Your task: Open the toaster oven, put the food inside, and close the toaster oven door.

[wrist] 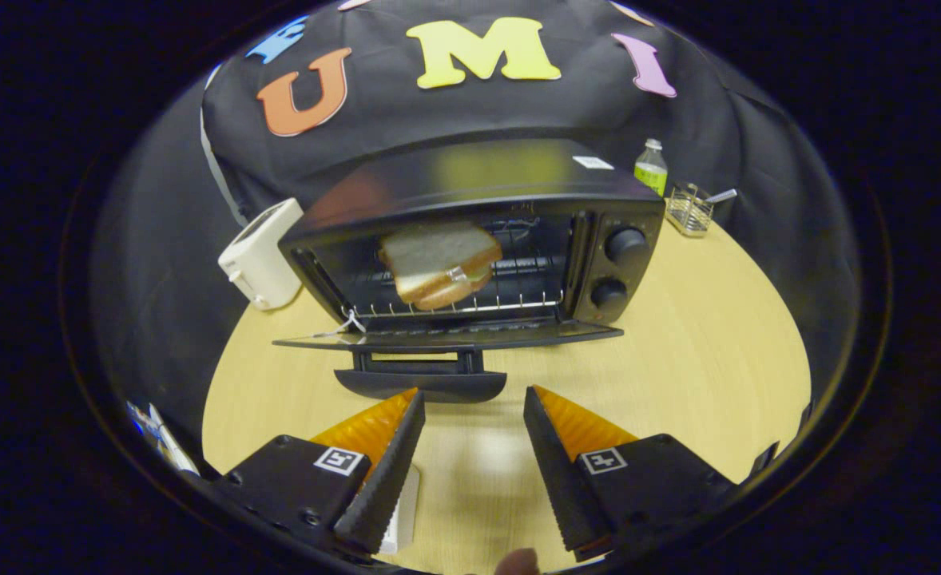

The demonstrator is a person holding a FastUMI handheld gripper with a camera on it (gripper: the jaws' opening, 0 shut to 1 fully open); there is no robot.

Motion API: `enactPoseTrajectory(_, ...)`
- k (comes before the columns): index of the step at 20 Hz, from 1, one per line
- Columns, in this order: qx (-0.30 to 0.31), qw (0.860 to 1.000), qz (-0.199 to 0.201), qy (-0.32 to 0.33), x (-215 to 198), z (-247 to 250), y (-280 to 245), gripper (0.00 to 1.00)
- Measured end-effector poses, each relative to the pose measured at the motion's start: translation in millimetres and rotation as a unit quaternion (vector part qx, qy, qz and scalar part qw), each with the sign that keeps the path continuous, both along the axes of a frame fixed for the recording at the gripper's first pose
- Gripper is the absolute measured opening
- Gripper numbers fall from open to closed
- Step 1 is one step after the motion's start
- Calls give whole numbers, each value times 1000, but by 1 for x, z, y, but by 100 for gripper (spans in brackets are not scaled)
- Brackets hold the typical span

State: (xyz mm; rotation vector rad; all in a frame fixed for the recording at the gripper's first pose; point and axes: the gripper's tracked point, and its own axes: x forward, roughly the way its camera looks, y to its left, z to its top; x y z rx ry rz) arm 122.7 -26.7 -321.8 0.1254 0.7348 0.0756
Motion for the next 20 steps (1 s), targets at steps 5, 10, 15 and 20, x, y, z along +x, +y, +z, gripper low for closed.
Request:
enactPoseTrajectory(5, 5, 1000, -5, -31, 23, 23, 8, 84)
enactPoseTrajectory(10, -7, 995, -8, -98, 27, 70, 16, 84)
enactPoseTrajectory(15, -2, 987, -15, -160, -11, 130, 26, 84)
enactPoseTrajectory(20, -2, 976, -32, -217, -80, 177, 31, 84)
